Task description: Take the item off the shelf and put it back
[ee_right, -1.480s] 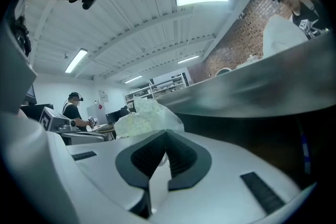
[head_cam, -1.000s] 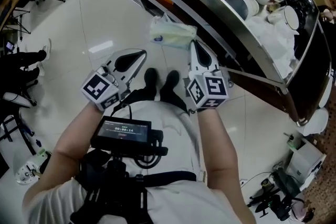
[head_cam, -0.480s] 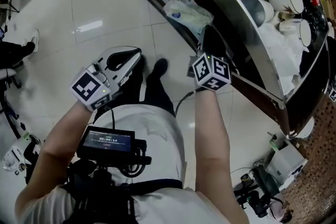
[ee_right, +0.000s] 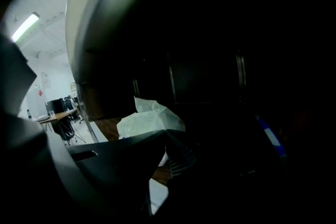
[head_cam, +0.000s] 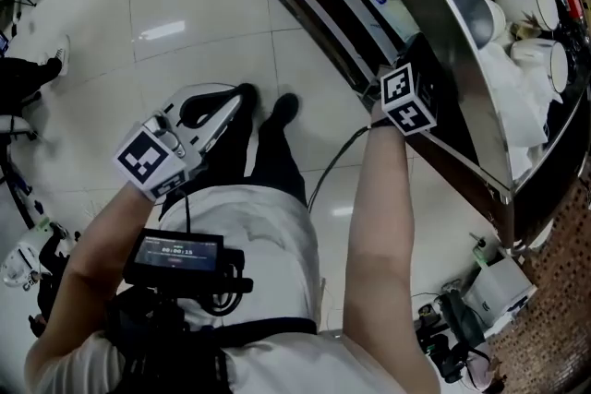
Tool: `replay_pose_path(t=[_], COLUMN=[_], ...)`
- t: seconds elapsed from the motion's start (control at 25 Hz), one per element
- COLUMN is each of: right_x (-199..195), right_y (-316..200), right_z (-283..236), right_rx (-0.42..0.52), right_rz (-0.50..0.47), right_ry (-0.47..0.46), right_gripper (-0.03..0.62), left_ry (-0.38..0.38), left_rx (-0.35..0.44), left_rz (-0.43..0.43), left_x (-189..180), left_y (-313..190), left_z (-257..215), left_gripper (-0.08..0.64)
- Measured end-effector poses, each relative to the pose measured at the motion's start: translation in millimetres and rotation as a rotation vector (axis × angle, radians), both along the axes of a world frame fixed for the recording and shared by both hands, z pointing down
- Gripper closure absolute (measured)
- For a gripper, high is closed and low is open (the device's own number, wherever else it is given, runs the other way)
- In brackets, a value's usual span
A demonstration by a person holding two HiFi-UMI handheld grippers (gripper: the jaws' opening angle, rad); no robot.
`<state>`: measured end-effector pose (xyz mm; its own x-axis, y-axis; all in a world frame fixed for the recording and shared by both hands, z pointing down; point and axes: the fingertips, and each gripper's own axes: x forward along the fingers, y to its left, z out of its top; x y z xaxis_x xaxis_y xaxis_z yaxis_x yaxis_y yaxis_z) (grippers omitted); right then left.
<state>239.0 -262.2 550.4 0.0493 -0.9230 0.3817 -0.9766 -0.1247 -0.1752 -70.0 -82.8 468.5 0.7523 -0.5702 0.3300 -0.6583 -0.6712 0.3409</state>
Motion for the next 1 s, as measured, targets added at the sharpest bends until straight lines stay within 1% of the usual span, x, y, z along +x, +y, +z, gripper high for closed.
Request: replay_pose_path(t=[0.12,0.28,0.32,0.36,0.4,0.48,0.6,0.76,0.92,1.0], right_x=[10,12,10,8,6,5,5,8,9,5], right_y=[-1,-3,-4,-4,-3,-2,1,9,23,32], right_z=[12,23,26,28,30,28,26,21,16,11], right_rx=[-0.027,-0.074,-0.087,-0.095,-0.099,-0.089,-0.066,-0.055,-0.052,-0.045], right_rz=[0.037,0.021,0.010,-0.003,-0.013,-0.023,-0.021,-0.014,0.004,-0.010], right_ry=[0.062,0.158,0.169,0.176,0.182,0.189,0.184,0.195,0.182,0.175], right_gripper=[0.584,0.577,0.547,0.485,0.456,0.441,0.426,0.426,0.426,0.430], left_ry=[-0.007,-0.013,-0.013,-0.012,-0.011,-0.009,-0.007,-0.009,-0.010,-0.007], left_rx=[-0.010,-0.010,-0.010,-0.013,-0.015,-0.016,-0.013,-0.010,0.002,0.008], left_rz=[-0.010,-0.015,-0.015,-0.015,-0.015,-0.011,-0.005,-0.001,0.007,0.012], left_x=[-4,-5,-5,-4,-3,0,2,1,-2,-1], left_y=[3,1,1,0,0,0,1,0,-2,-3], left_z=[4,7,7,7,7,6,4,2,-1,-2], left_gripper=[0.554,0.554,0.554,0.554,0.554,0.554,0.554,0.554,0.554,0.554])
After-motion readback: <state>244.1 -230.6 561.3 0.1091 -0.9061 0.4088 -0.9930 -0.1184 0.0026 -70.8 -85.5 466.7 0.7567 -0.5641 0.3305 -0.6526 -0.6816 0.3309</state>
